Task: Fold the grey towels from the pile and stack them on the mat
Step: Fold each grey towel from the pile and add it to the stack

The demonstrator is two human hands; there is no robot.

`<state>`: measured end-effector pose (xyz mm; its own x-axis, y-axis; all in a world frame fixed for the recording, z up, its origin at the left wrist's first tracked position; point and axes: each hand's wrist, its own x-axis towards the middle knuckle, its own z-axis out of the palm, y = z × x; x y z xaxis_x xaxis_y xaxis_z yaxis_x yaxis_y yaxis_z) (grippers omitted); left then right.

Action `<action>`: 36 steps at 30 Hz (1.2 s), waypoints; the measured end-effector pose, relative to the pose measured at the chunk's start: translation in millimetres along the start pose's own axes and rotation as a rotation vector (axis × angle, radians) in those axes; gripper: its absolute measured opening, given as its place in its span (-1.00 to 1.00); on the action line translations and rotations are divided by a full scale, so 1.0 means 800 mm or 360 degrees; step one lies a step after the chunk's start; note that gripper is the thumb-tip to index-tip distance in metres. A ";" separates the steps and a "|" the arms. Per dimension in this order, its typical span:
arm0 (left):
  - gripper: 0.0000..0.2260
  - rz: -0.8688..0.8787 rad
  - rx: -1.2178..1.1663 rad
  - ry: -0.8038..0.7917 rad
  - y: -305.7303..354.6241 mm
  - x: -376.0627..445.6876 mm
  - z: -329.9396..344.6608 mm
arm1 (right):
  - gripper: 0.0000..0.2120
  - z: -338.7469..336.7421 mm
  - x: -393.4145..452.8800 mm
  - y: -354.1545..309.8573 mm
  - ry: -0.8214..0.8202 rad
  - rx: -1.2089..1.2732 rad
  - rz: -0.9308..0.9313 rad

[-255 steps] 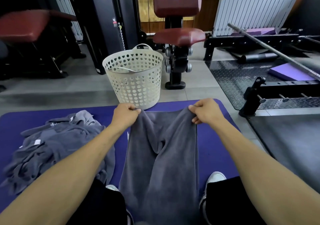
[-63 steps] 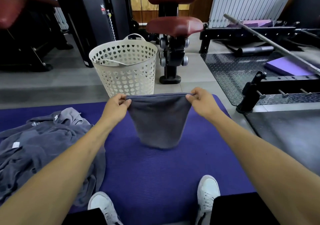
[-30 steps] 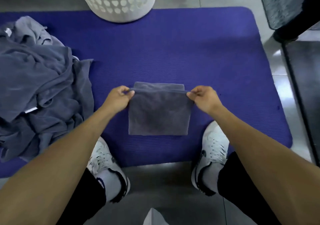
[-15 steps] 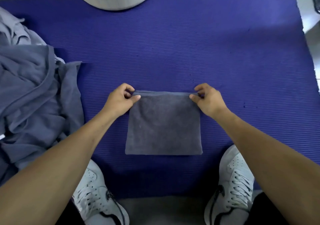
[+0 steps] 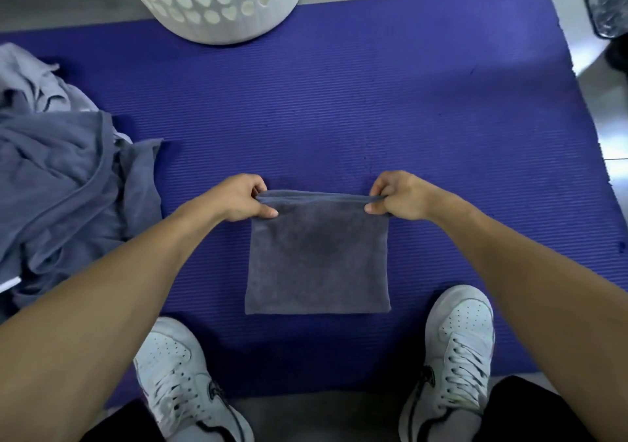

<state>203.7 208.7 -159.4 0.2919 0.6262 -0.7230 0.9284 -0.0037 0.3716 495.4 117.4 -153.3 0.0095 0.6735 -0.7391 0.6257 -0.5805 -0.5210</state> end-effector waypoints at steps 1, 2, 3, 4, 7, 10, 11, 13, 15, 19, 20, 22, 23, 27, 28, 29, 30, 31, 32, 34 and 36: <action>-0.73 0.0008 -0.0095 -0.0007 -0.001 -0.002 -0.002 | -0.81 -0.003 -0.004 -0.002 -0.0021 -0.0002 -0.0015; -0.74 0.0017 -0.0199 -0.0035 -0.001 -0.005 -0.004 | -0.77 -0.005 -0.008 -0.005 -0.0052 -0.0022 -0.0024; -0.74 0.0029 -0.0267 -0.0066 0.001 -0.008 -0.006 | -0.71 -0.007 -0.012 -0.008 -0.0093 -0.0060 -0.0028; -0.74 0.0041 -0.0288 -0.0095 0.003 -0.012 -0.009 | -0.66 -0.010 -0.018 -0.011 -0.0127 -0.0109 -0.0034; -0.78 0.0066 -0.0196 -0.0219 0.017 -0.028 -0.020 | -0.77 -0.016 -0.036 -0.021 -0.0214 -0.0337 -0.0068; -0.98 0.0133 -0.0035 -0.0291 0.031 -0.054 -0.038 | -0.90 -0.029 -0.064 -0.034 -0.0298 -0.0388 -0.0077; -0.93 0.0184 -0.0039 -0.0259 0.035 -0.064 -0.046 | -0.91 -0.036 -0.075 -0.038 -0.0274 -0.0340 -0.0077; -0.91 0.0263 -0.0109 -0.0105 0.043 -0.081 -0.060 | -0.91 -0.055 -0.095 -0.042 -0.0143 -0.0182 -0.0112; -0.94 0.0353 -0.0180 0.0026 0.058 -0.100 -0.071 | -0.88 -0.076 -0.116 -0.046 -0.0010 -0.0147 -0.0172; -0.95 0.0489 -0.0248 0.0028 0.099 -0.126 -0.077 | -0.83 -0.115 -0.154 -0.047 0.0138 -0.0403 -0.0187; -0.94 0.0505 -0.0282 0.0033 0.110 -0.130 -0.077 | -0.84 -0.123 -0.161 -0.044 0.0156 -0.0392 -0.0184; -0.93 0.0519 -0.0351 0.0045 0.132 -0.133 -0.079 | -0.86 -0.140 -0.172 -0.037 0.0167 -0.0298 -0.0182; -0.93 0.0514 -0.0377 0.0045 0.143 -0.132 -0.079 | -0.87 -0.148 -0.176 -0.033 0.0168 -0.0260 -0.0179; -0.93 0.0478 -0.0335 0.0075 0.187 -0.108 -0.068 | -0.82 -0.172 -0.170 -0.008 0.0194 -0.0310 -0.0095; -0.93 0.0476 -0.0299 0.0099 0.198 -0.097 -0.064 | -0.81 -0.178 -0.163 0.001 0.0212 -0.0319 -0.0059; -0.94 0.0485 -0.0242 0.0151 0.207 -0.084 -0.060 | -0.81 -0.184 -0.155 0.008 0.0243 -0.0316 -0.0033; -0.95 0.0510 -0.0167 0.0239 0.218 -0.072 -0.057 | -0.82 -0.191 -0.147 0.015 0.0302 -0.0314 -0.0028; -0.95 0.0537 -0.0105 0.0352 0.230 -0.059 -0.057 | -0.84 -0.200 -0.138 0.020 0.0410 -0.0331 -0.0055; -0.94 0.0570 -0.0085 0.0491 0.243 -0.048 -0.058 | -0.86 -0.209 -0.129 0.022 0.0562 -0.0363 -0.0103; -0.97 0.0664 -0.0147 0.0772 0.268 -0.029 -0.065 | -0.85 -0.230 -0.110 0.025 0.0930 -0.0331 -0.0234; -0.89 0.0776 -0.0197 0.1015 0.286 -0.014 -0.075 | -0.84 -0.252 -0.092 0.028 0.1222 -0.0286 -0.0390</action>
<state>399.5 247.6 -31.6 0.4351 0.9004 -0.0060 0.6874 -0.3278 0.6480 665.7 147.0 -24.5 0.3463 0.9345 -0.0819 0.7941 -0.3385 -0.5048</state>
